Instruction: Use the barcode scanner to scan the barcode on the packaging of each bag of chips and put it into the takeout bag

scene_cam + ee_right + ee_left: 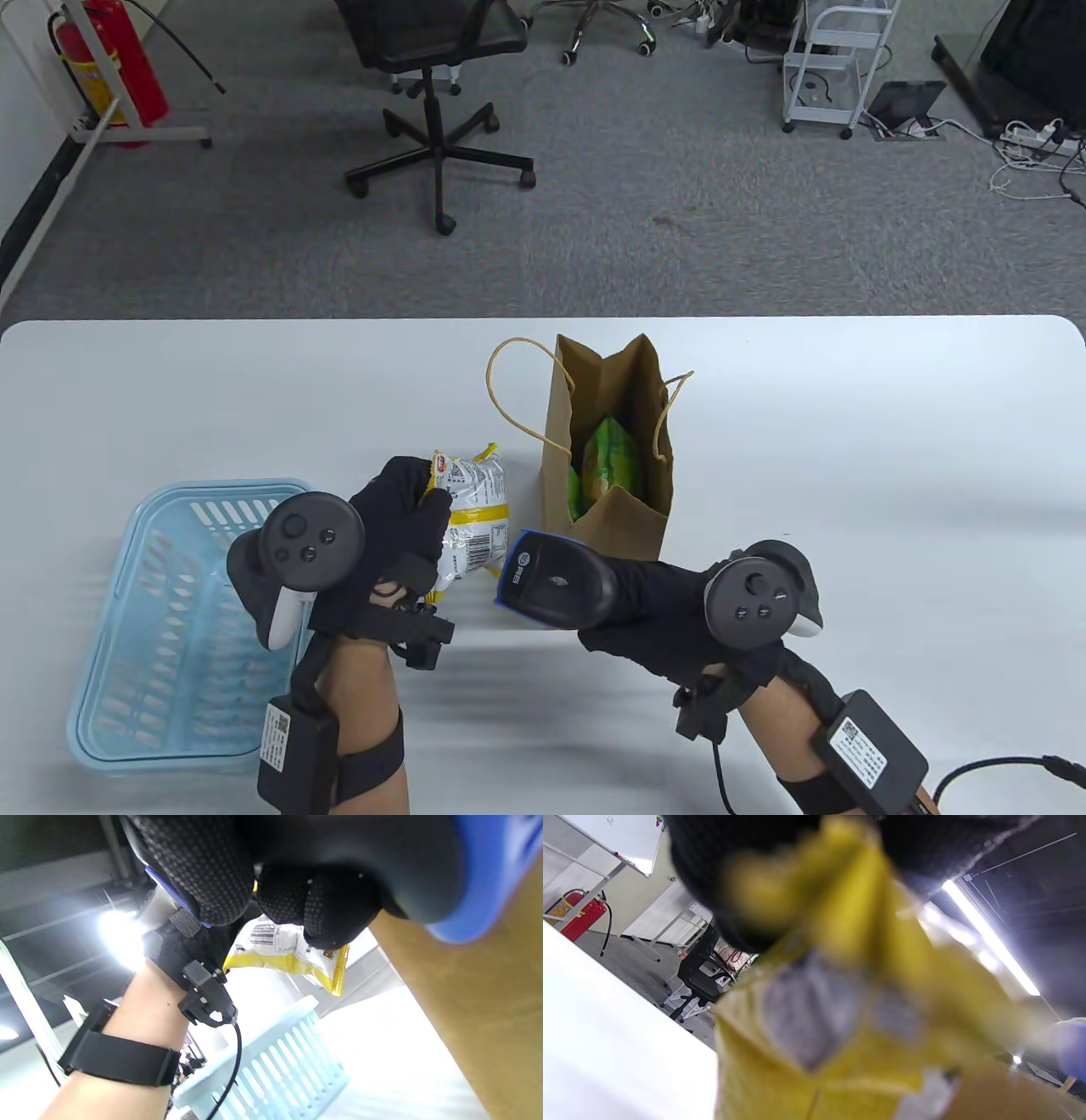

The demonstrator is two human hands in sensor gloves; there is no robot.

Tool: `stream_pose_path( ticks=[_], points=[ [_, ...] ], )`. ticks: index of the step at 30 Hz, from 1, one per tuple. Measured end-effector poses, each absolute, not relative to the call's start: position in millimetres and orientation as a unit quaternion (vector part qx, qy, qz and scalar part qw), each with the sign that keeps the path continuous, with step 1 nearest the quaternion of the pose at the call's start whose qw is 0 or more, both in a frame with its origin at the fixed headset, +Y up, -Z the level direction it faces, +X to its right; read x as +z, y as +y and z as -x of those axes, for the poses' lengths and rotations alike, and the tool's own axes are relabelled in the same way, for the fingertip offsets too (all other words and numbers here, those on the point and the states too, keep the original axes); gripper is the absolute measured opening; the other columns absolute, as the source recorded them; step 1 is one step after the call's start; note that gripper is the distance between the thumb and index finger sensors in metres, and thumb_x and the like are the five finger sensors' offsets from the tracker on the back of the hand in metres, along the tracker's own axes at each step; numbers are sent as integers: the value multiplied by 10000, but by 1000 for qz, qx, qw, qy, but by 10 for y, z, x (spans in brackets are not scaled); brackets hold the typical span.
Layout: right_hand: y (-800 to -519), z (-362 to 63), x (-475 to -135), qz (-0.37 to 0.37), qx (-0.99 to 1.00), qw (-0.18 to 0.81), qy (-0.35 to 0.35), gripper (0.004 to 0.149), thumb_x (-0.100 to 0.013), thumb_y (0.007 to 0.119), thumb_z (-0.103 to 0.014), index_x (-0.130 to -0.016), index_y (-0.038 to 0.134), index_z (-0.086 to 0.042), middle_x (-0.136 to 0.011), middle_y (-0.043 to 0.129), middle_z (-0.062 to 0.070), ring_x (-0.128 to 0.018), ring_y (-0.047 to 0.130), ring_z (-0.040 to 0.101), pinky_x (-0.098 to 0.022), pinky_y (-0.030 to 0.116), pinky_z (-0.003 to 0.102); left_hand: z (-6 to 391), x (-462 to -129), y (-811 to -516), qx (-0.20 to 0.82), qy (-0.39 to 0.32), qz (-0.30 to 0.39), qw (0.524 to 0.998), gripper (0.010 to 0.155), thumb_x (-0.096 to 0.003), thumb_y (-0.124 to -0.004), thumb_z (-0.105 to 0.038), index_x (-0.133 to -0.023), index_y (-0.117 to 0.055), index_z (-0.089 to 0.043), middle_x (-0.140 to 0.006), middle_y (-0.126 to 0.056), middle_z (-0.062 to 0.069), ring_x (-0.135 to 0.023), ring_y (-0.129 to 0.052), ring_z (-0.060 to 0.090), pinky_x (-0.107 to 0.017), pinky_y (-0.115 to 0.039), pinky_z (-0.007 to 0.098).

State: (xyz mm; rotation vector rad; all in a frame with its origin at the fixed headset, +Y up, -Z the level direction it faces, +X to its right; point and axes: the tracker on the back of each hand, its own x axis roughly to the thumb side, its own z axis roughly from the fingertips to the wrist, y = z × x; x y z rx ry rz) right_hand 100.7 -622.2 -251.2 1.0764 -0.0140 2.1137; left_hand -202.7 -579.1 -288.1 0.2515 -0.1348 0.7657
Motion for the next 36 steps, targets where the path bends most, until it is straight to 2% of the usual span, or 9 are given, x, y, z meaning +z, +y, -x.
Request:
stream_pose_path(
  ticks=[5,13,36],
  points=[
    [-6343,-973,-2574,-410,824,390,18,615,-538,890,-321,-1034,687,-19,-773,937,171,-534,1052,335,-447,856,569,1993,-2971,-5893,361,-72,-86,926,378,-532,-847,-316,-853,-865,-118,-597,-965,46,-462,-1031,323,-271,-913,261],
    [-6429,-925,-2588,-402,833,381,28,617,-541,883,-311,-1040,665,-20,-782,926,178,-537,1047,338,-450,852,573,2050,-2936,-5843,375,-87,-86,919,391,-530,-856,-330,-840,-877,-93,-560,-987,37,-417,-1052,305,-238,-915,243],
    [-6290,-915,-2481,-427,826,368,11,624,-541,874,-311,-1054,645,-37,-802,909,184,-557,1032,349,-470,834,583,2096,-2765,-5682,358,-97,-121,921,399,-530,-864,-335,-834,-891,-77,-547,-1008,30,-390,-1069,296,-207,-908,223]
  ],
)
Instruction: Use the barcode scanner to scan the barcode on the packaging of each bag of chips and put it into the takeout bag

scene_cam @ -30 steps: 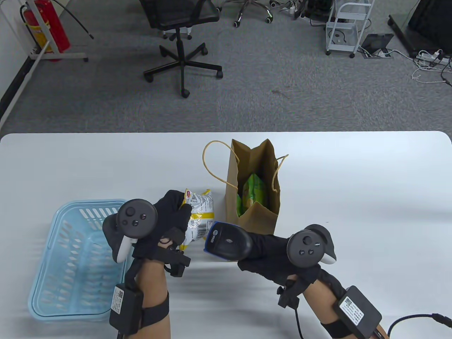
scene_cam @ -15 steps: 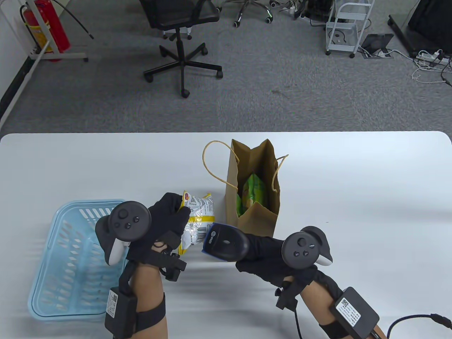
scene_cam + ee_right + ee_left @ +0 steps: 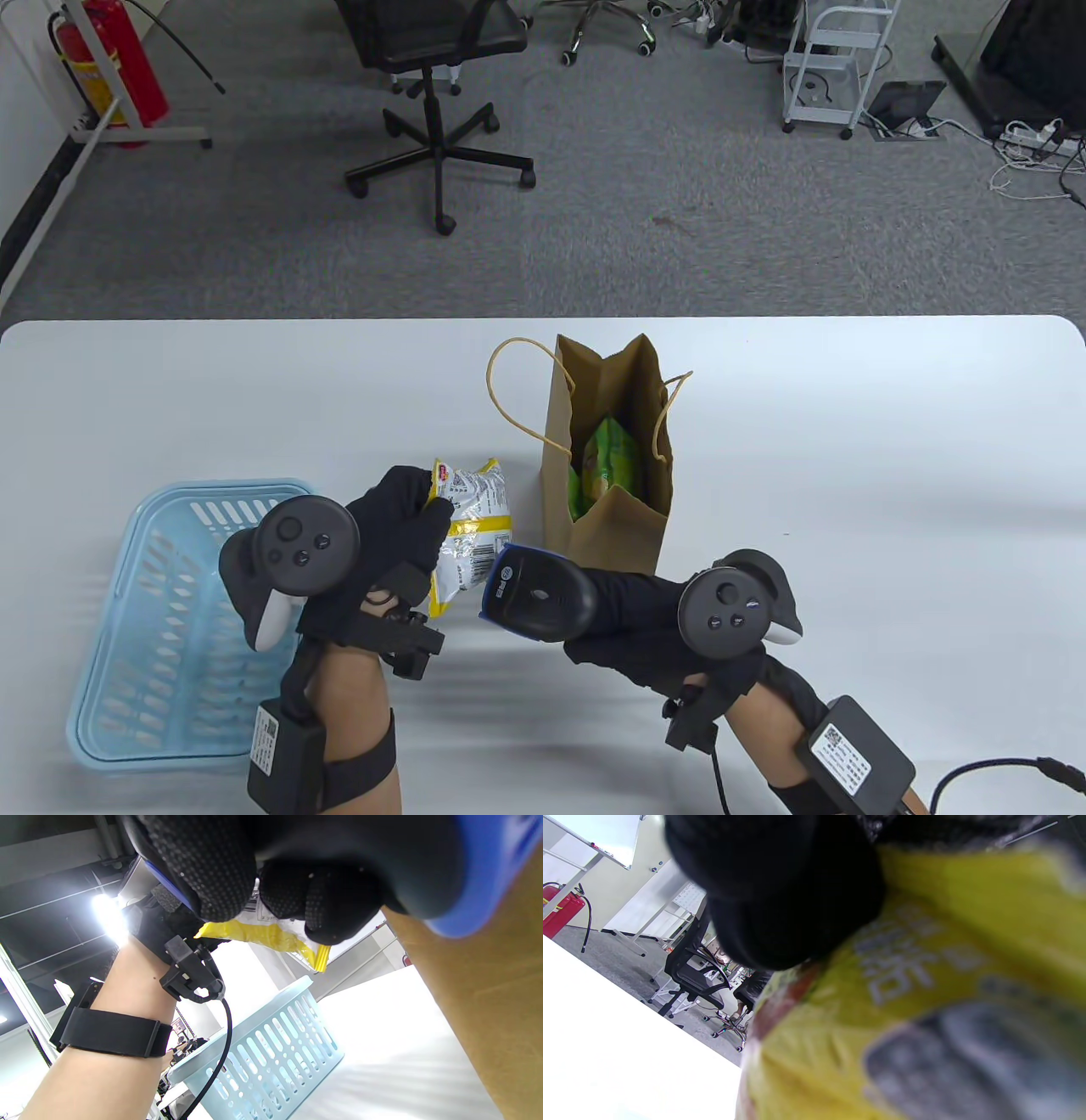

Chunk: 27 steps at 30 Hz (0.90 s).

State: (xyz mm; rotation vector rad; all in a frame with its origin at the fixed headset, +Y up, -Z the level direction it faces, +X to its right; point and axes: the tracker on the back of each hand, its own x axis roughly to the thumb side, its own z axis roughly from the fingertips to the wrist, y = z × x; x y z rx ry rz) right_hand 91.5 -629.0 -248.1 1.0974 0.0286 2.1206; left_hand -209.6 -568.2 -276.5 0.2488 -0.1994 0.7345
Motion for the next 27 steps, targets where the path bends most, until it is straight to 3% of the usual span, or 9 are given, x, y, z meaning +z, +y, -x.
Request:
stream_pose_path(
  ticks=[10,16,20,27],
  points=[
    [-6194,-988,-2452,-440,803,401,13,628,-549,866,-322,-1057,634,-34,-796,910,184,-546,1033,342,-462,837,575,2102,-2662,-5595,353,-91,-158,918,400,-531,-862,-337,-836,-889,-79,-551,-1007,28,-396,-1070,298,-212,-908,226],
    [-5897,-1226,-2364,-453,778,434,-38,633,-552,861,-330,-1059,631,-28,-796,913,181,-547,1034,340,-461,839,572,2192,-2315,-5349,380,-52,-313,869,404,-552,-823,-337,-888,-829,-112,-631,-969,21,-490,-1042,313,-265,-899,246],
    [-5716,-1475,-2342,-444,767,456,-81,632,-555,859,-335,-1060,632,-30,-798,912,180,-549,1035,339,-462,839,570,1914,-2204,-5006,386,-84,-381,836,407,-548,-820,-332,-889,-826,-110,-637,-966,24,-499,-1042,319,-253,-899,245],
    [-5500,-1986,-2325,-404,746,508,-152,631,-560,854,-339,-1063,631,-28,-802,911,178,-555,1034,338,-467,838,569,1139,-2581,-4572,320,-123,-311,887,407,-554,-817,-346,-900,-818,-132,-653,-962,8,-527,-1037,309,-279,-897,250]
  ],
)
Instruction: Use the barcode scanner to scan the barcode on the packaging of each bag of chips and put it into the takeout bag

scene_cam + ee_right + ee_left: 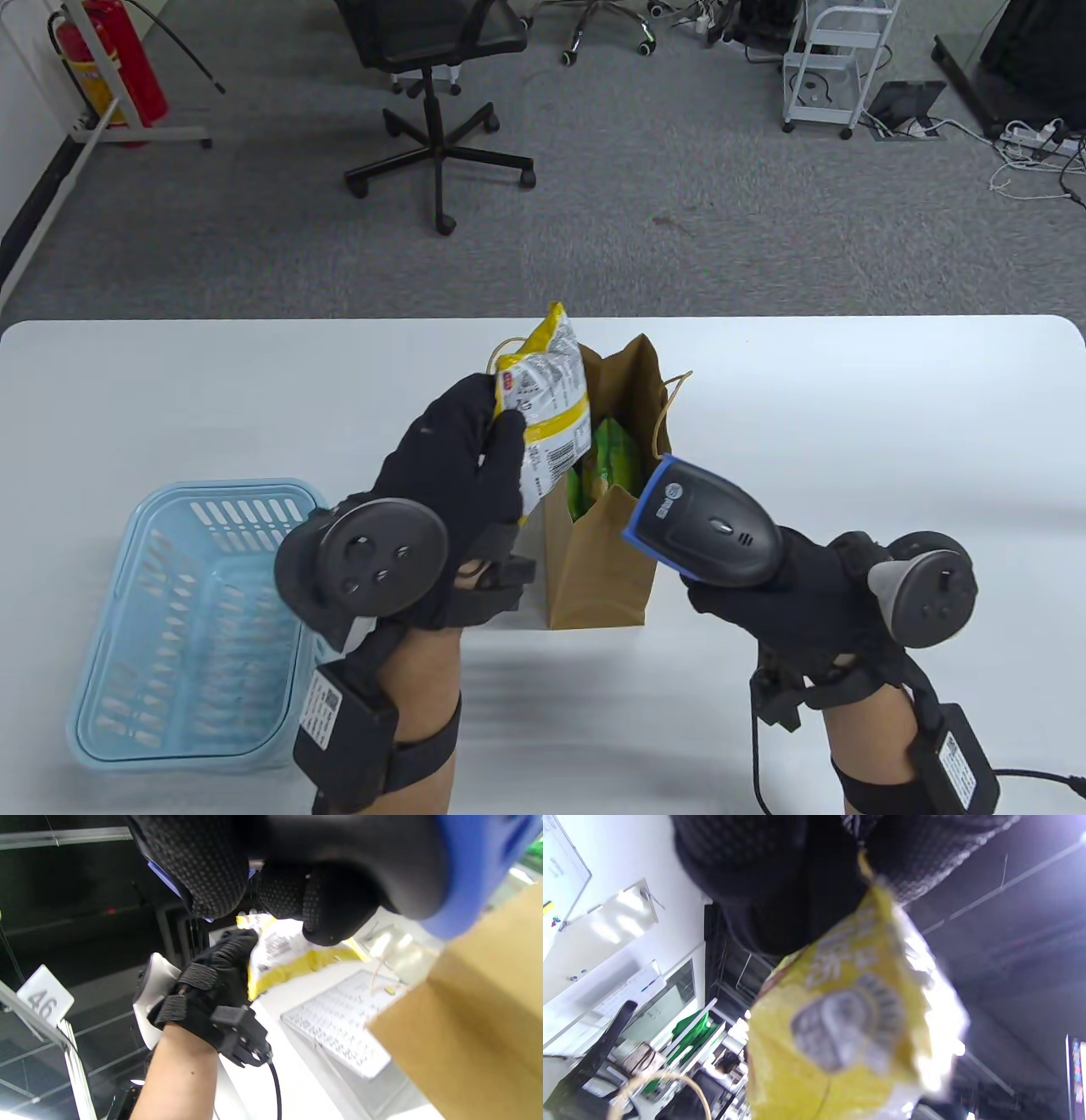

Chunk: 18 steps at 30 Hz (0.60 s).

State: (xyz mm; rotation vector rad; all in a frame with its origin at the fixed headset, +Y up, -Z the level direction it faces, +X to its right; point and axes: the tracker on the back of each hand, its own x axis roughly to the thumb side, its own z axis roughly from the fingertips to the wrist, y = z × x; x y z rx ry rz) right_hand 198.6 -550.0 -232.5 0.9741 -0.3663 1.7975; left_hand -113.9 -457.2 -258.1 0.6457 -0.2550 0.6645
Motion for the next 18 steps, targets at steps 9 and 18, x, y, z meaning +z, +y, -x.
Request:
stream_pose_path(
  ticks=[9,18],
  points=[
    [-5389,-2358,-2284,-382,716,550,-196,631,-565,851,-342,-1064,628,-29,-805,910,175,-559,1034,337,-470,838,568,567,-3148,-4664,232,-99,-185,950,413,-556,-819,-362,-907,-820,-144,-658,-963,5,-534,-1030,309,-302,-891,264],
    [-5413,-2385,-2322,-372,719,555,-193,633,-566,849,-343,-1065,626,-24,-806,908,178,-559,1034,338,-470,837,569,519,-3223,-4792,209,-105,-138,962,571,-573,-730,-456,-1035,-758,-123,-769,-938,67,-630,-982,387,-361,-878,320]
  ],
)
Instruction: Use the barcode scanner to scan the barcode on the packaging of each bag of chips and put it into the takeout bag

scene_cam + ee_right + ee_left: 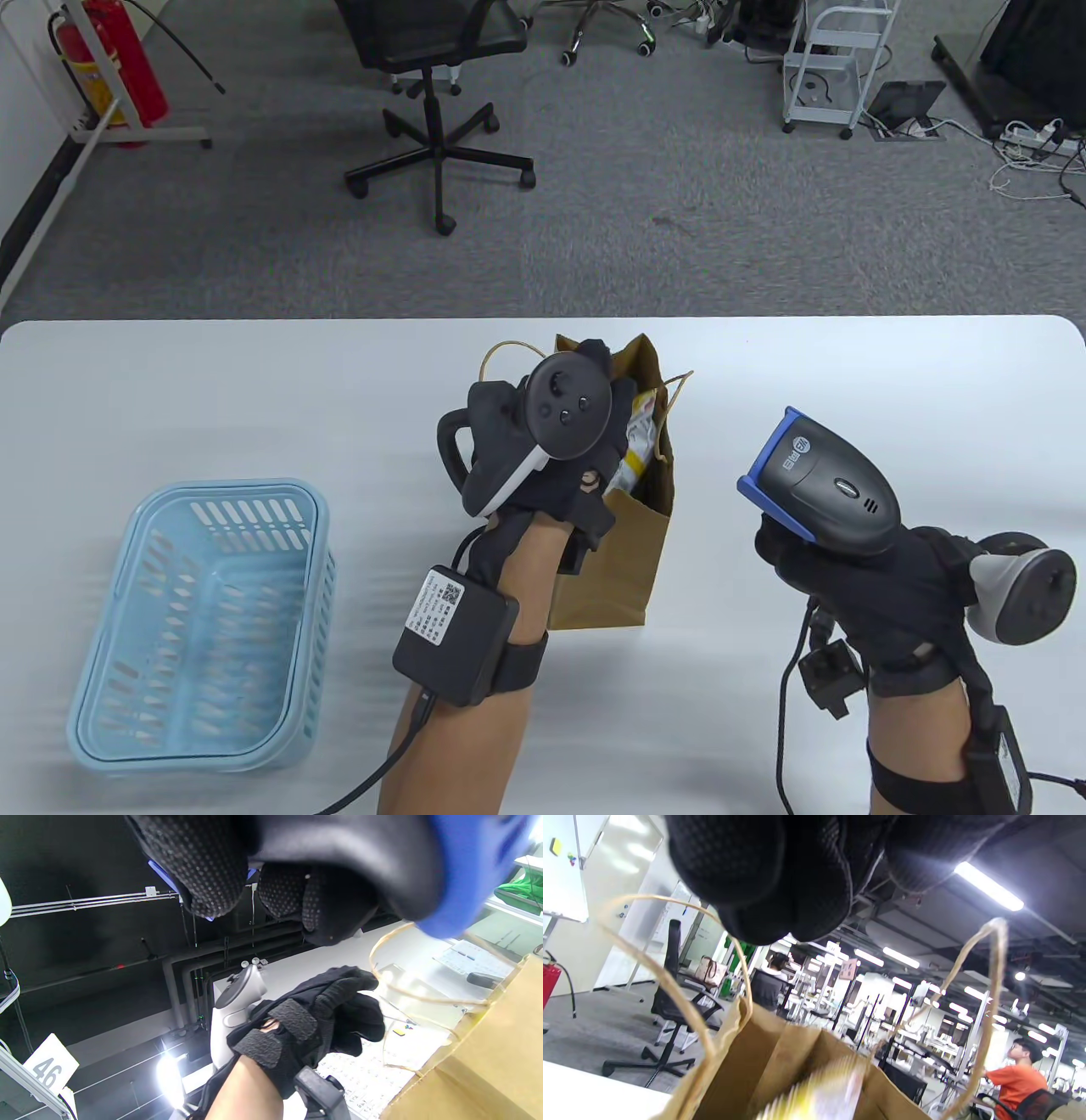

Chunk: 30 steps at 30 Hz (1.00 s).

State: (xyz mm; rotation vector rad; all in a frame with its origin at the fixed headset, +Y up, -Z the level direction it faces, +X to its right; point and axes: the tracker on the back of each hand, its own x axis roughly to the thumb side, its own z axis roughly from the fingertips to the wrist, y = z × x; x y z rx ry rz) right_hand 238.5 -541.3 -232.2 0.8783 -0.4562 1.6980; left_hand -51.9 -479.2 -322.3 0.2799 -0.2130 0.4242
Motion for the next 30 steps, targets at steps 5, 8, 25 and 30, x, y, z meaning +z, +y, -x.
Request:
stream_pose_path(
  ticks=[5,8,25,30],
  points=[
    [-5430,-2360,-2340,-369,726,549,-190,633,-567,848,-345,-1065,626,-24,-806,909,178,-560,1033,339,-469,837,570,809,-2939,-4739,224,-114,-185,950,570,-573,-726,-448,-1049,-738,-135,-853,-899,90,-704,-954,409,-434,-871,376],
    [-5446,-2334,-2357,-366,731,545,-187,632,-567,848,-346,-1064,628,-23,-805,909,178,-559,1033,340,-469,837,570,1018,-2725,-4866,273,-145,-228,923,609,-571,-734,-443,-1086,-685,-122,-945,-837,143,-713,-957,441,-452,-875,422],
    [-5587,-2241,-2500,-334,766,519,-178,635,-569,844,-366,-1064,637,-26,-818,907,190,-586,1032,362,-469,837,565,1449,-2919,-6356,259,-134,-155,944,621,-568,-719,-435,-1103,-651,-128,-1135,-590,222,-1006,-572,590,-664,-586,677],
    [-5633,-2339,-2567,-302,772,524,-194,635,-570,842,-370,-1064,636,-29,-835,893,196,-607,1024,374,-471,835,556,1453,-2991,-6592,238,-130,-122,955,651,-566,-711,-433,-1127,-597,-125,-1157,-517,236,-1020,-486,613,-672,-517,706]
  ],
)
